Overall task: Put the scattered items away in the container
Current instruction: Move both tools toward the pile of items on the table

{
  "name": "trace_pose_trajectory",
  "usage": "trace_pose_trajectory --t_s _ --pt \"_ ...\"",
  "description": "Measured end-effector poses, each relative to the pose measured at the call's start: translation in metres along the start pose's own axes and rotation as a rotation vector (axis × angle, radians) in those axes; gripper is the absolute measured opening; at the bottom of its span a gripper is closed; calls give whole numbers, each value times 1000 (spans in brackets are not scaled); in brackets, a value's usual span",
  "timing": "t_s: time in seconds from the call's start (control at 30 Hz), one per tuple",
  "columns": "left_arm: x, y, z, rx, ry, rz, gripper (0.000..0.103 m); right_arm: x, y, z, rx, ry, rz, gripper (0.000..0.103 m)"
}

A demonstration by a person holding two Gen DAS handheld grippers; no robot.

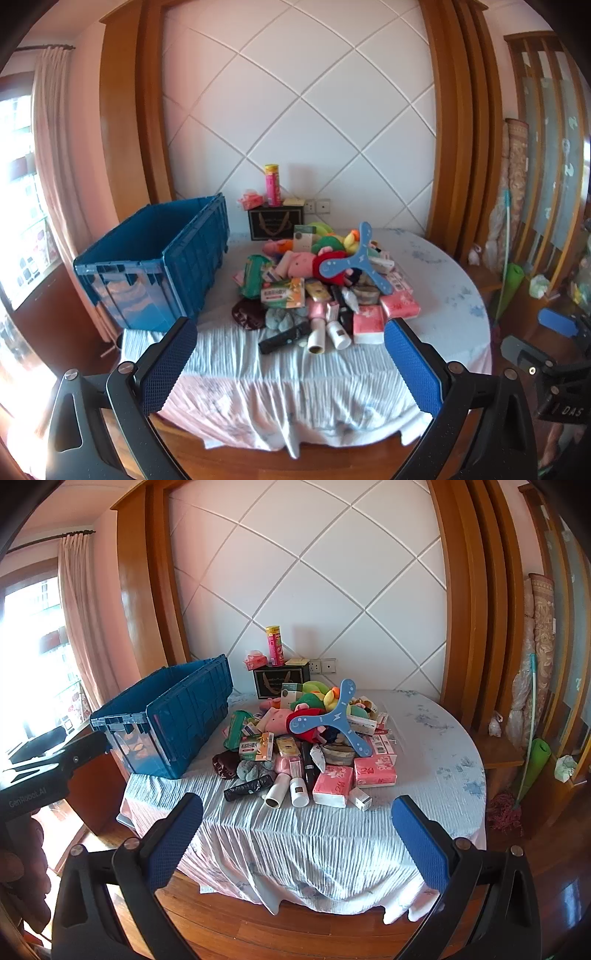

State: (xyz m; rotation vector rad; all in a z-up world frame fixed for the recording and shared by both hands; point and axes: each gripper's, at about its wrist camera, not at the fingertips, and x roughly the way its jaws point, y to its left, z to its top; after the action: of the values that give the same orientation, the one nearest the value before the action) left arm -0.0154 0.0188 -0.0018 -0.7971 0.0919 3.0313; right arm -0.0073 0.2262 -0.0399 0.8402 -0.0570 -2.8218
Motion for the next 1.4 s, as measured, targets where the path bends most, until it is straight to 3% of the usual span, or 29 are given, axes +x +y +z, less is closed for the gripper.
trace_pose_trajectory --t_s 0.23,0.5,0.6,0.8,1.1,1.4 --pt "14 -1 -1 -8 30 -19 103 16 -9 11 7 -8 40 103" --pt "55 20 0 -80 93 -40 103 48 -12 26 8 -8 16 103" --pt "79 26 1 -69 97 0 103 71 -13 33 8 1 7 103" --pt "151 45 14 -72 115 -54 103 134 -10 44 -1 29 -19 103" --pt "278 69 37 10 180 -133 102 234 3 75 7 90 -75 103" --pt "387 83 -2 82 308 -192 102 309 -8 71 31 224 -192 103"
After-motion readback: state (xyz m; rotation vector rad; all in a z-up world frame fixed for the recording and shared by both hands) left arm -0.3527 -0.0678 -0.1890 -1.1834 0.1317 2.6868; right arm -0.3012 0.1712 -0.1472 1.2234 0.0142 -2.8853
